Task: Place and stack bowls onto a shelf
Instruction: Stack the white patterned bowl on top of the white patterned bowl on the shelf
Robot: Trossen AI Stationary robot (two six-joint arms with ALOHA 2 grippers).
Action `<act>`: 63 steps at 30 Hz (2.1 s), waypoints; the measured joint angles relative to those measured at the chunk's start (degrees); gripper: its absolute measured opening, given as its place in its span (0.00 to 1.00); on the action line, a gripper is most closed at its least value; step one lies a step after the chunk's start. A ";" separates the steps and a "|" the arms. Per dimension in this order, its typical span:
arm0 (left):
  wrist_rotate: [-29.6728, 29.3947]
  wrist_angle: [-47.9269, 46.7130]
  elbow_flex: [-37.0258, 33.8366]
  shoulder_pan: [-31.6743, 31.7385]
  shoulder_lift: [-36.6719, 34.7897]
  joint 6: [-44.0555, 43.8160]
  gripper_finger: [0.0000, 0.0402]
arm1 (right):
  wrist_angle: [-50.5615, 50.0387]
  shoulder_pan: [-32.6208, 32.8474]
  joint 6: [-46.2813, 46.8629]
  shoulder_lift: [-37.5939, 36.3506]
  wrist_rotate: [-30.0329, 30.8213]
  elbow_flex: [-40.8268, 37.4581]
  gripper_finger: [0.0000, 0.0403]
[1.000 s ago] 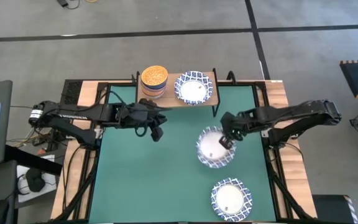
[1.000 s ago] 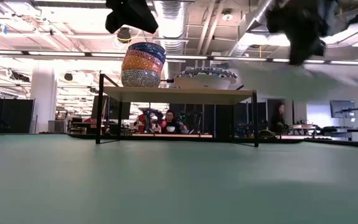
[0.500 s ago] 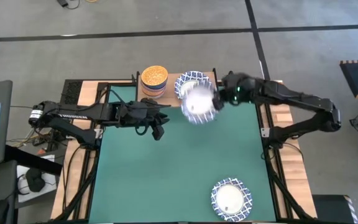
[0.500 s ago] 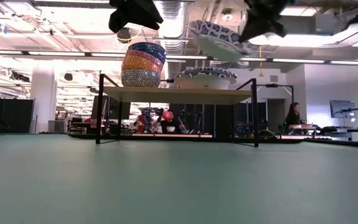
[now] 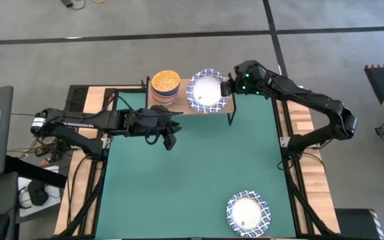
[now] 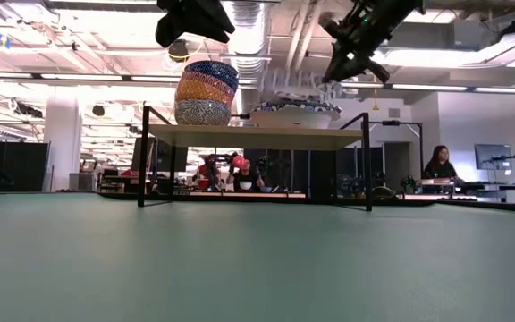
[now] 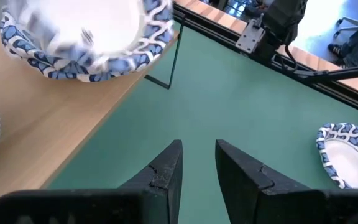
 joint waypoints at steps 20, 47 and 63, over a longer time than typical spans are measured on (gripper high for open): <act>-2.32 -1.40 0.00 1.55 0.00 3.70 0.20 | -10.26 5.44 -1.07 -8.75 -0.72 0.09 0.64; -2.48 -6.40 0.00 0.68 0.02 4.94 0.20 | -43.71 56.44 26.68 1.71 3.09 0.07 0.64; -1.74 -3.17 -0.02 -3.94 0.02 7.10 0.20 | -34.82 60.78 23.13 10.69 -12.35 -7.85 0.64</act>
